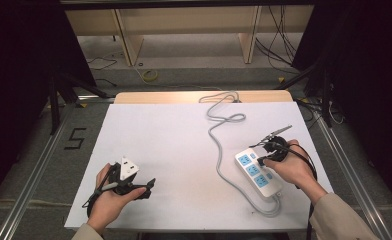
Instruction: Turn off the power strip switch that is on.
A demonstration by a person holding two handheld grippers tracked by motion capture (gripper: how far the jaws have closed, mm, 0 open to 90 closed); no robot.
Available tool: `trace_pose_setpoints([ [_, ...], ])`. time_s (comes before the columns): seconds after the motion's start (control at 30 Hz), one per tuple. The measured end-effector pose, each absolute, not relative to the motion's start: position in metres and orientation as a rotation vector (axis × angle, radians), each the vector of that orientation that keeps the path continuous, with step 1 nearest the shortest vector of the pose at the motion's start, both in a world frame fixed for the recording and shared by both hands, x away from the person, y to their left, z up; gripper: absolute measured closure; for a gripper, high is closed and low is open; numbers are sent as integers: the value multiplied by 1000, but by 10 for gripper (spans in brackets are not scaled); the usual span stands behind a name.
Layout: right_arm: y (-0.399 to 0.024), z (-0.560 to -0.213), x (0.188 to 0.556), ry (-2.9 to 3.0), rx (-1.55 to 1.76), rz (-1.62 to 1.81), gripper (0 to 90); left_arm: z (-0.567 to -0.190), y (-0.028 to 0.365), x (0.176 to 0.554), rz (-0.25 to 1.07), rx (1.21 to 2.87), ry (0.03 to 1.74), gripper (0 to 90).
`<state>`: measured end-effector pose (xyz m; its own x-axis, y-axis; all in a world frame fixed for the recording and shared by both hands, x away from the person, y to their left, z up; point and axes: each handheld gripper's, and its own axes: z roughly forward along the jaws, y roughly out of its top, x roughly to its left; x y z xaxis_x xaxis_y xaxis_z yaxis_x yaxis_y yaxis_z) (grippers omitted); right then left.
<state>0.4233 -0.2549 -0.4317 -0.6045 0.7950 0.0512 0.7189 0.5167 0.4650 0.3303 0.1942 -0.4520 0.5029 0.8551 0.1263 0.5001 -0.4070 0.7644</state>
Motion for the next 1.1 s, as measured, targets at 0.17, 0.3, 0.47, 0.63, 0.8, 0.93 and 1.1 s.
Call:
trace_pose_setpoints([
  [0.17, -254, -432, 424, 2592, 1306, 660, 900, -452, 194, 330, 678, 2075, 1105, 86],
  [0.3, -253, -433, 425, 2599, 1312, 645, 900, -452, 194, 330, 679, 2077, 1105, 86],
  [0.47, -252, -433, 426, 2601, 1309, 629, 900, -452, 194, 330, 678, 2075, 1105, 86],
  [0.63, -251, -433, 426, 2605, 1302, 614, 900, -452, 194, 330, 678, 2075, 1105, 86],
  [0.8, -249, -433, 427, 2613, 1289, 597, 900, -452, 194, 330, 679, 2076, 1103, 86],
  [0.93, -247, -432, 427, 2618, 1287, 570, 900, -452, 195, 330, 679, 2075, 1104, 86],
  [1.1, -244, -431, 428, 2629, 1275, 532, 900, -452, 195, 330, 679, 2076, 1103, 86],
])
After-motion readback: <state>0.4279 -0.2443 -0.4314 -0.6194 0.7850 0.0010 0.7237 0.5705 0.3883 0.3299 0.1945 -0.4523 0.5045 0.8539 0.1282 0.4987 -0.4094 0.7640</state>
